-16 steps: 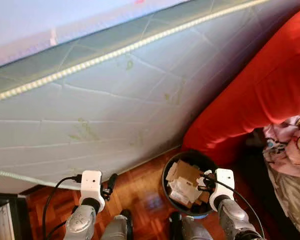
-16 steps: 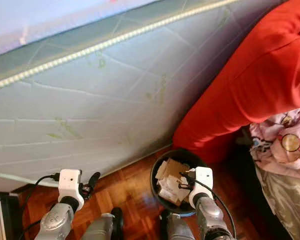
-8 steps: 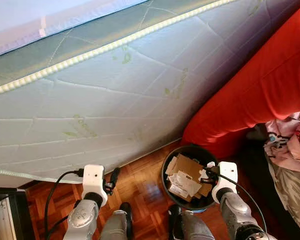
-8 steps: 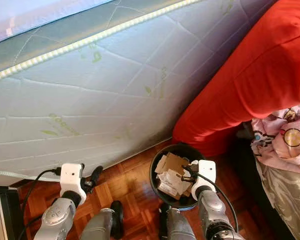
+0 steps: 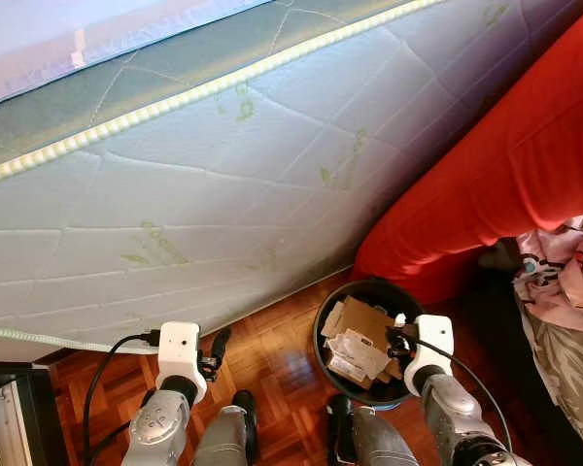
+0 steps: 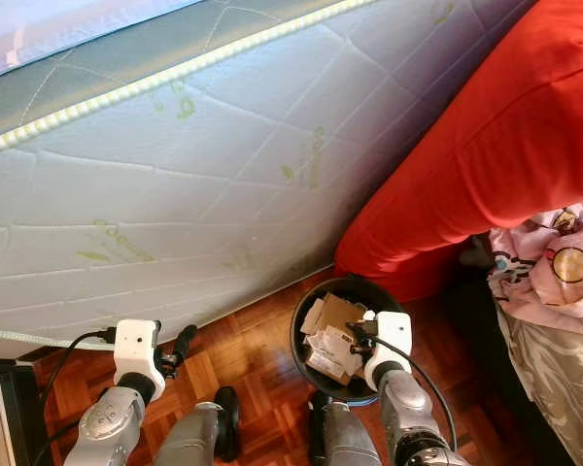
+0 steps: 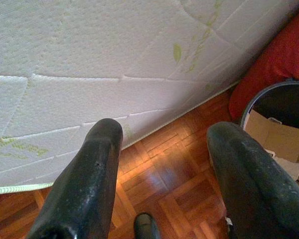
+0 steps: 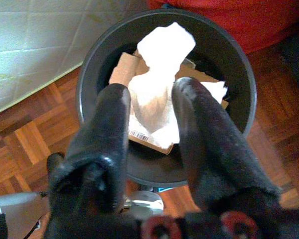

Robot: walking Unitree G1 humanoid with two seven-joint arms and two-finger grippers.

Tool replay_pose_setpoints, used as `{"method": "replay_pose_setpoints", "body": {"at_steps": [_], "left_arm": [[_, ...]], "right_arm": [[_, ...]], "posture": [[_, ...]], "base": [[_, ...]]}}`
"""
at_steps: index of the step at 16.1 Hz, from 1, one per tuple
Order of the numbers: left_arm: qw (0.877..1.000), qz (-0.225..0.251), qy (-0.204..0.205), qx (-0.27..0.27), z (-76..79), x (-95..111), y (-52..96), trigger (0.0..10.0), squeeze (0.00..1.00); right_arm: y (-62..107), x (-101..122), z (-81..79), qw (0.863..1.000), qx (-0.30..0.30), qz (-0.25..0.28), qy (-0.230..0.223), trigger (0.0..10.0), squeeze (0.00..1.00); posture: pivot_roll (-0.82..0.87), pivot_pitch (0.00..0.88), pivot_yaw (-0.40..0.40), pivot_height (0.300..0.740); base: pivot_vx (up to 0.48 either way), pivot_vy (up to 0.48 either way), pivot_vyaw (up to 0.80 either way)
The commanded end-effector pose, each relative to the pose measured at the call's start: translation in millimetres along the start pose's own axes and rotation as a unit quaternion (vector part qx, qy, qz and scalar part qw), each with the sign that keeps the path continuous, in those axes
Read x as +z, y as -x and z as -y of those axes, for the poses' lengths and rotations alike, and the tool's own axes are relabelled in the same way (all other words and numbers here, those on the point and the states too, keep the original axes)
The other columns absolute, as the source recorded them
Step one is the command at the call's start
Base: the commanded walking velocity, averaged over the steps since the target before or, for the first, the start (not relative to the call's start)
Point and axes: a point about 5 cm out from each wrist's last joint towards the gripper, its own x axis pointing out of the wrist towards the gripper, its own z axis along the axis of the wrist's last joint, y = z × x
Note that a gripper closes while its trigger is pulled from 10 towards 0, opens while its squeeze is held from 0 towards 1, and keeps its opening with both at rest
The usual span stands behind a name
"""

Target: Clean up the room

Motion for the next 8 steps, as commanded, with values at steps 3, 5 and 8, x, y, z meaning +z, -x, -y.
{"method": "replay_pose_setpoints", "body": {"at_steps": [3,5,8], "left_arm": [[1.0,-0.027,0.007,0.002,0.0,-11,5.7,10.0,0.0],[1.0,-0.028,0.007,0.002,-0.3,-11,5.8,10.0,0.0],[1.0,-0.029,0.006,0.002,-0.2,-11,6.1,10.0,0.0]], "right_arm": [[6.9,-22,-0.1,0.999,0.005,-0.04,-0.005,10.0,1.0],[10.2,-28,3.2,0.999,0.008,-0.05,-0.004,10.0,1.0],[17.8,-41,11.4,0.997,0.019,-0.073,-0.003,10.0,1.0]], "posture": [[0.2,0.437,-0.01,0.74],[0.2,0.437,-0.009,0.74],[0.2,0.44,-0.008,0.74]], "base": [[0.0,0.0,0.0],[0.0,0.0,0.0],[0.0,0.0,0.0]]}}
